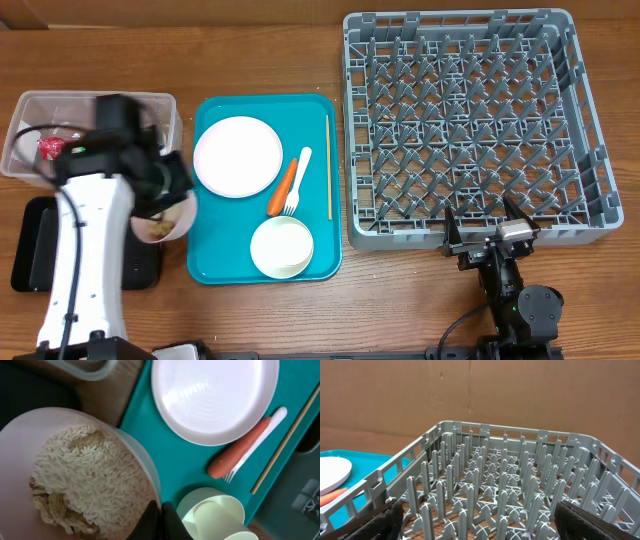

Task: Sort waste into correct bins and load items into the dishwasher rack
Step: 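Lift the pink bowl and carry it left over the black tray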

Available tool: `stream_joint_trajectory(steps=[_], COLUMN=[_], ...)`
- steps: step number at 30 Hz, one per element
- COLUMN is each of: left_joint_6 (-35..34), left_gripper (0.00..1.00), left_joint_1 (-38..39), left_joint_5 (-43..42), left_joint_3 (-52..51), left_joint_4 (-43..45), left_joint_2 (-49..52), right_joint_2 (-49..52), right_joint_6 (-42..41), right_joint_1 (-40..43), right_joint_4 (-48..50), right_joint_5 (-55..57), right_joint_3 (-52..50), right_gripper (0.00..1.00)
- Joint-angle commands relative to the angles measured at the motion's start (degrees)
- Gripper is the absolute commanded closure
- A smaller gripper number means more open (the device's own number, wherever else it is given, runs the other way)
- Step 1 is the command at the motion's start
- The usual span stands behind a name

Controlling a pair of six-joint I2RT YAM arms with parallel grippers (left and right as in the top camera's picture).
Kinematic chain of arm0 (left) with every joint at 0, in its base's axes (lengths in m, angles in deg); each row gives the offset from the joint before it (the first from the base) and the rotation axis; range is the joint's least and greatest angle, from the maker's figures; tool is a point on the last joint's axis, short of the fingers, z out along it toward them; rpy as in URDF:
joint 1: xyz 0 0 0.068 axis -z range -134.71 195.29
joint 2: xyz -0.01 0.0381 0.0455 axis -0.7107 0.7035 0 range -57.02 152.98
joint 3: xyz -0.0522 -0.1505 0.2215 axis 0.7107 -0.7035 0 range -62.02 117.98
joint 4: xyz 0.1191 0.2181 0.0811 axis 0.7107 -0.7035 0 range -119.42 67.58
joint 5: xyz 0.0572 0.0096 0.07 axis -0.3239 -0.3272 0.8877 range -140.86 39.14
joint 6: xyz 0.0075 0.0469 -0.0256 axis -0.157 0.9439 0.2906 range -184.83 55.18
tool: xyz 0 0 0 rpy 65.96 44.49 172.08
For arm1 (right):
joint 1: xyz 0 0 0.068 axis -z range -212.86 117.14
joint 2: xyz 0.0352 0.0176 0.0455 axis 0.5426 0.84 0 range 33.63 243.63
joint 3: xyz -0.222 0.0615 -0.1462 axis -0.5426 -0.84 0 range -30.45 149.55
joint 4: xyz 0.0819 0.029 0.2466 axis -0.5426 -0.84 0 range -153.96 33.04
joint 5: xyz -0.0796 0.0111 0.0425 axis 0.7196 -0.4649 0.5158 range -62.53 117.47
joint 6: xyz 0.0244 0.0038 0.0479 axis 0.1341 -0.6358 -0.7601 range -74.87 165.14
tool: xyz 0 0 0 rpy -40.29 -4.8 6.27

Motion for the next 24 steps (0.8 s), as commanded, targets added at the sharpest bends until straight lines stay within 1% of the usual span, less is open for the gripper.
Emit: stream_joint_trajectory(steps=[1, 6, 10, 14, 18, 24], left_joint_6=[5.95, 5.88, 6.78, 6.95, 7.52, 8.44], left_gripper=[0.96, 0.96, 0.96, 0.96, 0.96, 0.96], left_joint_1=[-5.62, -10.95, -14.86, -17.31, -19.78, -21.22], left_joint_5=[-5.07, 2.14, 3.10, 6.71, 7.17, 6.78], left_joint_3=[1.62, 1.60, 1.60, 1.60, 1.60, 1.51], left_joint_4=[-1.75, -2.78, -3.10, -3.72, -3.69, -0.68], left_joint_2=[-2.47, -3.91, -3.91, -3.91, -3.91, -3.91], right_joint_2=[-0.61, -0.61, -0.61, -0.61, -0.61, -0.61], right_joint_6=[0.02, 0.02, 0.00, 0.02, 0.00, 0.02], right_joint_1=[0.28, 0.28, 0.28, 0.28, 0.28, 0.28], right_joint_4=[0.26, 0.26, 0.26, 0.26, 0.26, 0.26], right_joint_5=[-0.31, -0.31, -0.31, -0.31, -0.31, -0.31], right_joint_3=[-0.61, -0.61, -0.61, -0.61, -0.61, -0.61], right_gripper=[0.00, 0.00, 0.00, 0.00, 0.00, 0.00])
